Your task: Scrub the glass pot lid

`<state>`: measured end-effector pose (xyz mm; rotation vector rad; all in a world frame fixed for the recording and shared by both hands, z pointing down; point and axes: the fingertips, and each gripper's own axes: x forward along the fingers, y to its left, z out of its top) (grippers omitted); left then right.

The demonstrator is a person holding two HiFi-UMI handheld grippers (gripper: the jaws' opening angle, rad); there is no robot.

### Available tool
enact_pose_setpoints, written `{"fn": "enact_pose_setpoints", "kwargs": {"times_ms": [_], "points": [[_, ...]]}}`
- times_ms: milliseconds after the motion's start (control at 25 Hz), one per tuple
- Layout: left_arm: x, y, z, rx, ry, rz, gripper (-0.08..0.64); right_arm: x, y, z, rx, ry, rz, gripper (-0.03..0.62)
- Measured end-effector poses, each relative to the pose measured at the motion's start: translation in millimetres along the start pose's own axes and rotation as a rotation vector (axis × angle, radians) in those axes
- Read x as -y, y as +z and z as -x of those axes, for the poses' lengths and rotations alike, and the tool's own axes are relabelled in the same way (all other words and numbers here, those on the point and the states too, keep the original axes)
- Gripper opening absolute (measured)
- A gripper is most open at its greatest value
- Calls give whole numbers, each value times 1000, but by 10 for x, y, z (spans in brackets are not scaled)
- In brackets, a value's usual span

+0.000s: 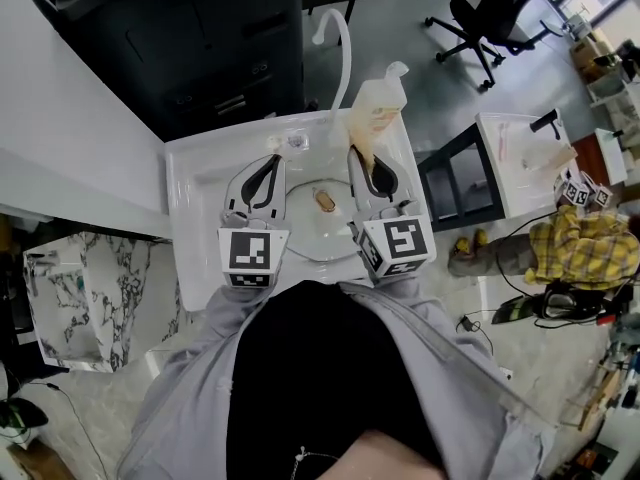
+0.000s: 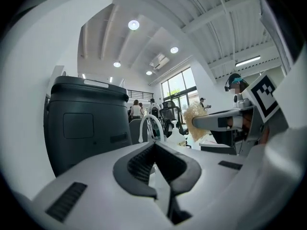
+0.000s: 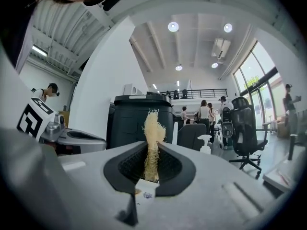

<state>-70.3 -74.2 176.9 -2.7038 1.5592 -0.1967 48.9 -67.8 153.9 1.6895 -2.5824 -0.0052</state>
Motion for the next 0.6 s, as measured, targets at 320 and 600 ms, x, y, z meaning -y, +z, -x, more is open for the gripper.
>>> {"fn": "enact_pose_setpoints", "kwargs": {"times_ms": [320, 600], "points": [[-13, -3, 73, 7, 7, 9, 6, -54, -48, 116, 5, -27, 10, 29], [-3, -73, 137, 20, -4, 23, 5, -169, -63, 124, 20, -35, 6, 29]]}}
